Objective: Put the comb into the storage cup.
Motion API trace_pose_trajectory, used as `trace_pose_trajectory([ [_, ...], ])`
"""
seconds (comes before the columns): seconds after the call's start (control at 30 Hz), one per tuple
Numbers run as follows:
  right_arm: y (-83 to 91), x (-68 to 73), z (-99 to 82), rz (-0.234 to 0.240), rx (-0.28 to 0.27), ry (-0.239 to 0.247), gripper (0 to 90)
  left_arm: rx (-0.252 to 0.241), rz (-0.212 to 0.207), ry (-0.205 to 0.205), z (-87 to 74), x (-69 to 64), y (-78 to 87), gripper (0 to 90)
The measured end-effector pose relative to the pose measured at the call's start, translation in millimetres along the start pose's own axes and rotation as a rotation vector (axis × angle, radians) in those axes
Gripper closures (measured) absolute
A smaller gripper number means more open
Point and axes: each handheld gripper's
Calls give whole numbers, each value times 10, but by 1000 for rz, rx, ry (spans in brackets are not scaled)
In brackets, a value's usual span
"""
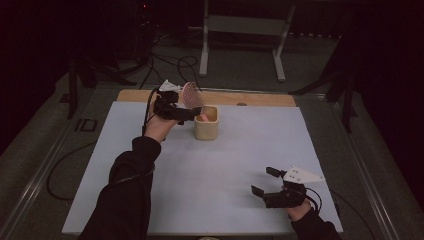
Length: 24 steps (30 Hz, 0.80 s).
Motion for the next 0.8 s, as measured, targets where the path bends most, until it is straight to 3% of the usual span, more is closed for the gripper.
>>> trace_pose_trajectory([
  [0.2,-6,4,2,-1,1,3,98,3,-20,-18,-72,25,93,1],
  [0.8,-16,-7,1,-7,1,3,98,25,-21,-40,-363,120,348,1],
])
Point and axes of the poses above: each handheld gripper's, and its own axes: y roughly backward along the jaws, z roughly out of its top, x roughly to its left, and after that the axes turned 9 degrees about y, right-handed
